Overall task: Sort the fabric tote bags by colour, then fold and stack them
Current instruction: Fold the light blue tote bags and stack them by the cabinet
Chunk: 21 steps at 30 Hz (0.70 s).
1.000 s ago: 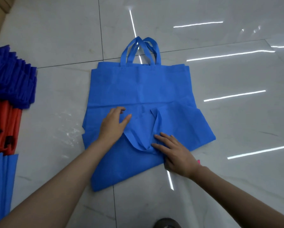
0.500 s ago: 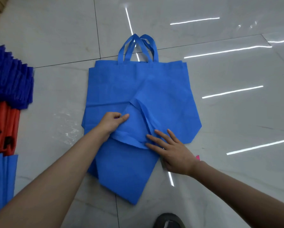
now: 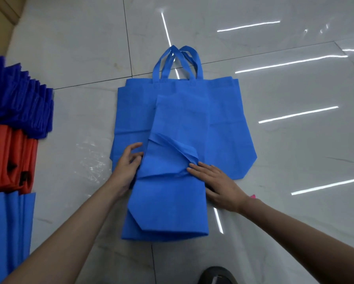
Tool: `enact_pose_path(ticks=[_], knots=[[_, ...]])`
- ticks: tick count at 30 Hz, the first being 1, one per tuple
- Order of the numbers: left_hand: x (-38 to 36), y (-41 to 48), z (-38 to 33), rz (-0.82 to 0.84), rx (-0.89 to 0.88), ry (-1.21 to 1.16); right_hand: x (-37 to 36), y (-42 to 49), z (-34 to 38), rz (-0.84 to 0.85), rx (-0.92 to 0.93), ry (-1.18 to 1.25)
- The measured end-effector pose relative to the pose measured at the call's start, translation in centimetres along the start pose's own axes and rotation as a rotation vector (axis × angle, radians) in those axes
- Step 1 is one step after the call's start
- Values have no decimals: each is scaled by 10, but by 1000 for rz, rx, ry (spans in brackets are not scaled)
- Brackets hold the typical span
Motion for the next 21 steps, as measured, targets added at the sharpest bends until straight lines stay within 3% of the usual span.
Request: enact_pose_path(ticks=[3,5,10,14,18,21], knots=[[1,-13,-7,239,13,54,7,3,6,-102,-99,290],[1,-17,-6,281,67,80,12,4,10,-173,-176,428],[-11,-8,-14,185,-11,-100,25,19,12,-393,-520,648],[-25,15,-11,-62,29,-245,44,45,3,-480,-639,622],[-28,28,-5,-310,63,-36,46,64,-9,-532,-811,651],[-31,30,-8,-390,62,139,47,65,-12,-599,-927,693]])
Point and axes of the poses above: each hand's wrist, its own y-axis towards the middle knuckle, its own x-axis out of the back of the hand, z = x × y, the point moved 4 cm from there along y, towards the middle knuckle, and after that the axes turned 5 degrees about z, right-handed, at the moved point
